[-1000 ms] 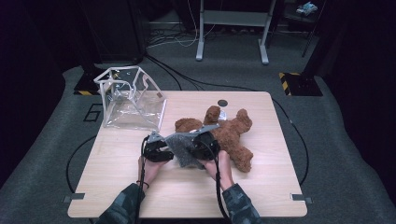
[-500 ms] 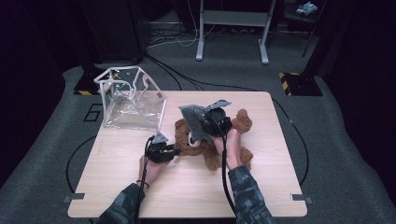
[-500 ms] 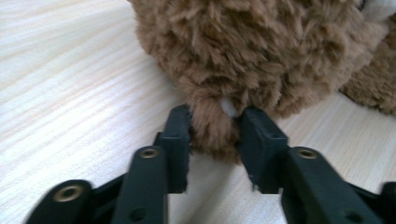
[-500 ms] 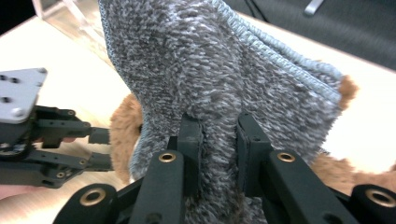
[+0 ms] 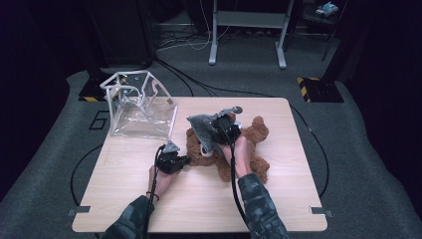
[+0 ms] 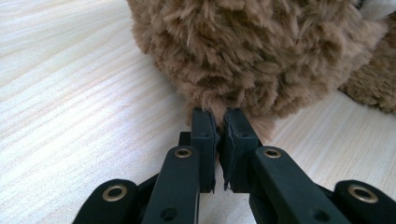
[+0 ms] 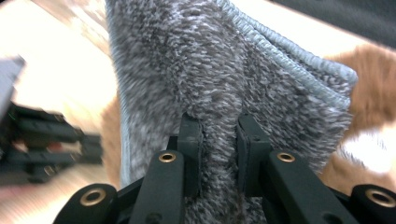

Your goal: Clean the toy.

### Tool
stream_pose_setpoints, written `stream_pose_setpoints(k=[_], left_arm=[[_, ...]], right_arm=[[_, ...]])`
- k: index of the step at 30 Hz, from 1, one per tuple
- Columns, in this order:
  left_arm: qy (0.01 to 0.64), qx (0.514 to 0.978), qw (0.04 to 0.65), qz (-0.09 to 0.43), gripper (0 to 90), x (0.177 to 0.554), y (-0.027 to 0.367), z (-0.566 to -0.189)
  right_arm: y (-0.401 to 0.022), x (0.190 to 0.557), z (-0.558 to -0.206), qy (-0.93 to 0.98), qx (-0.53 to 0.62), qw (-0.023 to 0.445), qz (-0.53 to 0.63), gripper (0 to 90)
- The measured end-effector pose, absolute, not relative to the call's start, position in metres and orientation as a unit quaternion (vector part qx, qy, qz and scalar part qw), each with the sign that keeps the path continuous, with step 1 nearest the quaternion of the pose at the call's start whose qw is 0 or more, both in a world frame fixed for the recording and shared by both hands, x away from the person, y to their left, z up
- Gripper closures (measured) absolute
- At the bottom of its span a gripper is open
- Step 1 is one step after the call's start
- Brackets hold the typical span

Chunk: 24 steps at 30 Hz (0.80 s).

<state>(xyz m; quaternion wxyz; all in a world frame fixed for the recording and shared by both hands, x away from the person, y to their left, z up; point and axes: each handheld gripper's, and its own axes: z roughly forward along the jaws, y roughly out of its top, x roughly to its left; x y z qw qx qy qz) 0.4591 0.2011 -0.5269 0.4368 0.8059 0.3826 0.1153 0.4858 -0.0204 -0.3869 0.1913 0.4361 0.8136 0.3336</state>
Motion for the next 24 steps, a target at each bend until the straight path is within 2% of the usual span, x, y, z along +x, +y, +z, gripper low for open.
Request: stream_pose_setpoints(k=[3, 7, 10, 15, 19, 20, 24], left_arm=[[0.387, 0.802, 0.439, 0.116, 84.0, 0.459, 0.200, -0.527], [0.387, 0.803, 0.437, 0.120, 84.6, 0.459, 0.201, -0.527], [0.388, 0.803, 0.436, 0.118, 84.8, 0.460, 0.201, -0.527], [0.389, 0.803, 0.437, 0.114, 84.8, 0.459, 0.201, -0.527], [0.392, 0.803, 0.435, 0.113, 84.9, 0.459, 0.200, -0.527], [0.391, 0.802, 0.435, 0.117, 84.9, 0.459, 0.201, -0.527], [0.393, 0.799, 0.440, 0.116, 84.9, 0.459, 0.202, -0.527]], right_arm=[[-0.007, 0.495, -0.389, 0.822, 0.425, 0.175, 0.336, 74.6], [-0.001, 0.510, -0.405, 0.832, 0.427, 0.217, 0.280, 75.1], [-0.009, 0.520, -0.404, 0.823, 0.452, 0.223, 0.263, 75.3], [-0.007, 0.507, -0.380, 0.816, 0.435, 0.181, 0.333, 75.6], [0.009, 0.502, -0.395, 0.842, 0.409, 0.195, 0.291, 75.7], [0.002, 0.505, -0.401, 0.843, 0.414, 0.212, 0.271, 75.8], [-0.023, 0.506, -0.406, 0.828, 0.439, 0.220, 0.271, 75.8]])
